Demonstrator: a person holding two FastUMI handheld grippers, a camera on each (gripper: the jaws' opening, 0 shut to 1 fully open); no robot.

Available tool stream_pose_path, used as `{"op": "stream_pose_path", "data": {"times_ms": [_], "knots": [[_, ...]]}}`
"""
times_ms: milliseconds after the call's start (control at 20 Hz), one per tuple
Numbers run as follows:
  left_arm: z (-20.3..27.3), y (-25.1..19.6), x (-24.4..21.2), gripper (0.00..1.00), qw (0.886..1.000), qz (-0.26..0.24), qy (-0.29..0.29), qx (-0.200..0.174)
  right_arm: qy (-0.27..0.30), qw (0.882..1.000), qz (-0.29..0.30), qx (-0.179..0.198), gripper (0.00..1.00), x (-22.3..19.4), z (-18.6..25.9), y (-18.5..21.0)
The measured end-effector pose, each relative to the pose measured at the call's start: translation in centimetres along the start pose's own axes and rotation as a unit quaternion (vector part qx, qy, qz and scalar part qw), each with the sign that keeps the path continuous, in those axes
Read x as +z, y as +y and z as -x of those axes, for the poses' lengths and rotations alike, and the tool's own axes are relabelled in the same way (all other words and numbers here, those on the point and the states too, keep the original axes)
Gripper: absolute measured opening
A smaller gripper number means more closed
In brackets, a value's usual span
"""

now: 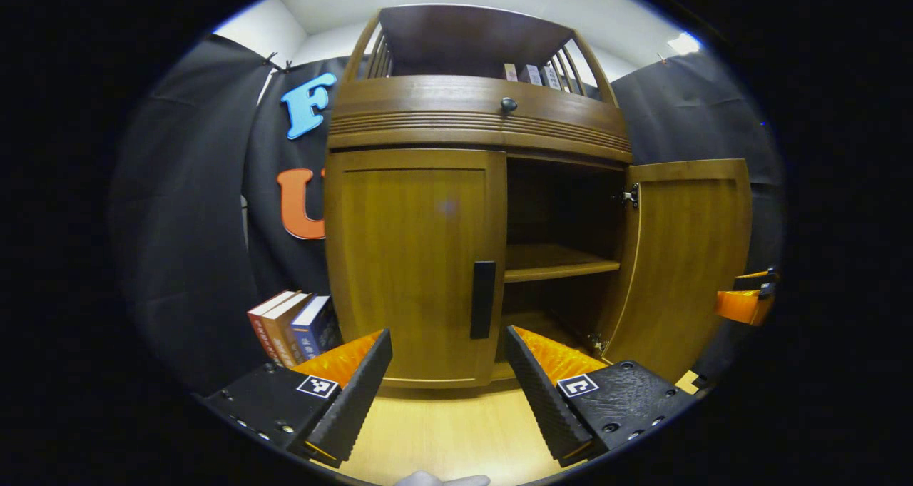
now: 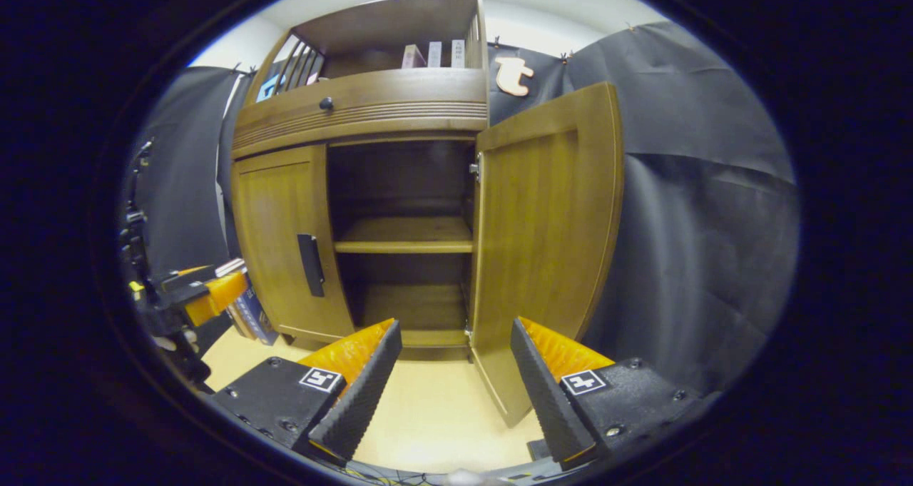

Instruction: Open the right door of the double-door shoe cabinet with the right hand, and open the left door with the left hand.

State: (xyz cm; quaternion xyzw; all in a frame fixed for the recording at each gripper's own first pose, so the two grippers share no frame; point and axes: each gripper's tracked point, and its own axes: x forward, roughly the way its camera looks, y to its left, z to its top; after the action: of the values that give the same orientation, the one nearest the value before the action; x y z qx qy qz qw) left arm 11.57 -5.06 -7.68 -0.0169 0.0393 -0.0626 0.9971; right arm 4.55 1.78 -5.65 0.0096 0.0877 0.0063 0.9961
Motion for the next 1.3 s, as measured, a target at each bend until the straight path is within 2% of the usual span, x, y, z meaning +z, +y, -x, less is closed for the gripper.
{"op": "stream_pose_path", "data": {"times_ms": [400, 550, 600, 700, 800, 900, 950, 1000, 1050, 1200, 1300], "knots": [[-12.2, -2.7, -0.7, 0.96, 1.000, -0.008, -0.002, -0.003, 0.011, 1.000, 0.026, 0.004, 0.97, 0.7, 1.4, 1.0], [-15.6, -3.1, -1.3, 0.68, 1.000, -0.014, -0.002, 0.001, 0.016, 0.999, 0.034, -0.004, 0.97, 0.0, 2.1, 0.3], [-16.2, -3.2, -1.4, 0.69, 1.000, -0.015, -0.003, 0.002, 0.019, 0.999, 0.035, -0.009, 0.98, -0.2, 2.3, -0.1], [-16.7, -3.8, -1.4, 0.55, 1.000, -0.001, -0.008, -0.011, 0.027, 0.999, 0.033, -0.017, 0.97, -0.8, 2.9, -0.8], [-16.3, -3.3, -1.6, 0.43, 1.000, -0.010, -0.008, -0.003, 0.032, 0.999, 0.026, -0.021, 0.97, -1.2, 3.3, -1.2], [-16.2, -3.1, -1.7, 0.41, 1.000, -0.001, -0.008, -0.008, 0.037, 0.999, 0.018, -0.023, 0.98, -1.7, 3.5, -1.6], [-15.9, -3.3, -1.7, 0.28, 1.000, 0.002, -0.006, -0.014, 0.039, 0.999, 0.014, -0.022, 0.97, -2.0, 3.6, -1.6], [-15.5, -3.2, -1.9, 0.37, 1.000, 0.001, -0.001, -0.017, 0.039, 0.999, 0.010, -0.020, 0.97, -2.1, 3.8, -1.4], [-15.0, -3.1, -1.9, 0.28, 1.000, -0.003, -0.001, -0.017, 0.039, 0.999, 0.010, -0.019, 0.97, -2.2, 4.1, -1.2], [-13.1, -2.9, -2.0, 0.28, 1.000, -0.017, -0.007, -0.021, 0.030, 0.999, 0.013, -0.015, 1.00, -2.4, 5.0, -1.0], [-11.3, -2.6, -2.1, 0.28, 0.999, -0.017, -0.003, -0.031, 0.028, 1.000, 0.002, -0.007, 0.97, -2.6, 5.7, -0.5]]}}
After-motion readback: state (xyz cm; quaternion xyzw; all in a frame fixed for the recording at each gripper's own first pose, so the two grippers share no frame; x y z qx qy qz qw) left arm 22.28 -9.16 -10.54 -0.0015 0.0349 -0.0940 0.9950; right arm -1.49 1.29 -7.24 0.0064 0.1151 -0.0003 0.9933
